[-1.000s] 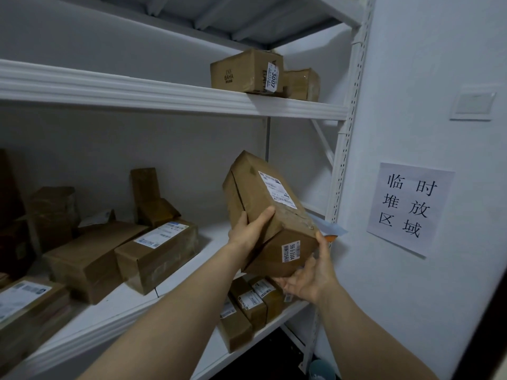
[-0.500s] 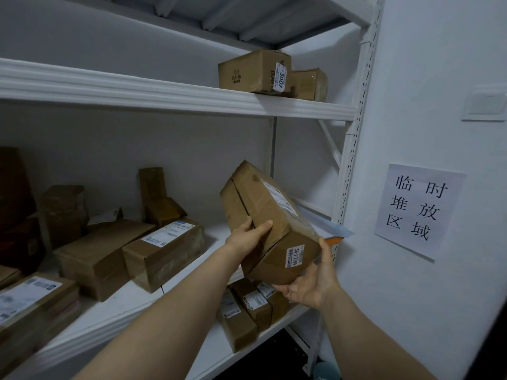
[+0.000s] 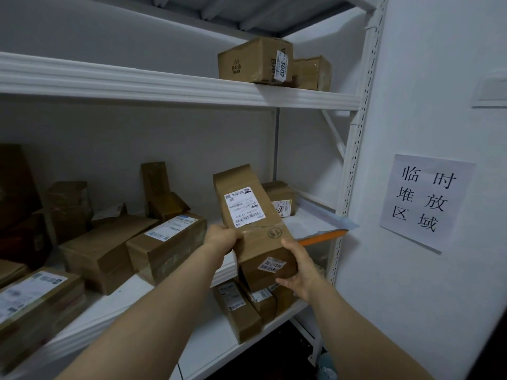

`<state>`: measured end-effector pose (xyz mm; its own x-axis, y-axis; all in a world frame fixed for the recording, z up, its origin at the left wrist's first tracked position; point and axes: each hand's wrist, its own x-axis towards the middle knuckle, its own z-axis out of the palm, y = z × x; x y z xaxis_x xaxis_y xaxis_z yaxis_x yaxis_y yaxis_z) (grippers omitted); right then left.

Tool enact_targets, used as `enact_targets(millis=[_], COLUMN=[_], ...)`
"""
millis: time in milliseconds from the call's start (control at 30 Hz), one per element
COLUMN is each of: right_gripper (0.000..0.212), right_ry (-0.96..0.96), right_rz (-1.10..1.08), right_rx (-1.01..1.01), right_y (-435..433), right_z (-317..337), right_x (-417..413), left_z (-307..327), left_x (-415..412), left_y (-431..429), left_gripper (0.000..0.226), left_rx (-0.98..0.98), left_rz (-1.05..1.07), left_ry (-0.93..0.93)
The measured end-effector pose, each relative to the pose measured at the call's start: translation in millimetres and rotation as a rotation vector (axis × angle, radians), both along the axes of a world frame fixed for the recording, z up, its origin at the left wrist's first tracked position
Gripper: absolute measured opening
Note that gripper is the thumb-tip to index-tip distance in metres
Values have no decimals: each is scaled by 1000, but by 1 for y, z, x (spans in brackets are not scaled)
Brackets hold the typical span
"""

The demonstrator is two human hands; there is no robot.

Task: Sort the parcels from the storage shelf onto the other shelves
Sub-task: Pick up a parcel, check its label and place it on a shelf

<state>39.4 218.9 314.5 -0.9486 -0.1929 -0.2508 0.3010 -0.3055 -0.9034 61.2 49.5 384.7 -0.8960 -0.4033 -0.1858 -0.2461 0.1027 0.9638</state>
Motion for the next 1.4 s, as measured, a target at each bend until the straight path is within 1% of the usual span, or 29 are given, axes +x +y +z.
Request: enact_targets(millis=[67, 100, 133, 233, 333, 367, 433, 500, 533, 600, 667, 733, 767, 800, 833, 867, 967, 1033, 1167, 1267, 1333, 1400], right_gripper=[120, 121, 116, 103, 105, 107, 112, 119, 122, 121, 108, 86, 74, 62, 53, 48, 43, 45, 45, 46, 46, 46], right_ry=[36, 62, 89, 173, 299, 344, 396, 411, 420, 392, 278, 150, 111, 85, 74, 77, 106, 100, 87, 89, 91, 89], right_rz=[-4, -10, -22, -68, -51, -44, -23, 9, 29, 55, 4, -167, -223, -228, -194, -149, -80, -56, -40, -38, -30, -26], right_rx=[45, 96, 172, 529, 856, 949, 1052, 1057, 1037, 936, 690, 405, 359, 389, 462, 540, 659, 673, 689, 694, 695, 656], right_y=[-4, -6, -8, -15, -23, -26, -32, -32, -31, -23, -16, -11, -9, -7, -5, -4, 1, 3, 2, 0, 0, 2], right_z=[-2, -2, -2, -1, -4, -6, -11, -14, -14, -12, -12, -13, -14, -14, -16, -17, -21, -25, -32, -34, -36, -38], right_x=[-2, -2, -2, -1, 3, 6, 9, 11, 10, 9, 5, -2, -4, -5, -4, -2, 3, 5, 2, 0, -1, 0], left_z=[-3, -5, -5, -4, -10, -12, -16, -21, -25, -30, -33, -35, -36, -39, -42, -45, -55, -56, -59, -53, -49, -47], left_x=[2, 3, 4, 11, 9, 7, 5, 4, 4, 3, 2, 5, 6, 6, 7, 8, 9, 10, 5, 5, 2, -1], left_y=[-2, -2, -1, 8, 13, 13, 14, 15, 14, 12, 10, 11, 11, 12, 13, 15, 20, 22, 23, 28, 32, 36], left_gripper=[11, 8, 4, 40, 72, 78, 78, 72, 65, 49, 44, 44, 43, 41, 38, 33, 28, 36, 87, 120, 128, 131], left_rx=[-17, -24, -26, 56, 88, 80, 60, 4, -31, -59, -57, -82, -105, -126, -138, -142, -151, -170, -177, -325, -423, -431], left_rz=[20, 18, 8, -39, -80, -94, -96, -105, -96, -72, -74, -98, -107, -119, -137, -149, -133, -137, -119, -68, -11, 17], left_ry=[-19, -34, -44, -56, -87, -87, -93, -137, -146, -144, -149, -168, -181, -199, -215, -223, -227, -244, -314, -317, -332, -351])
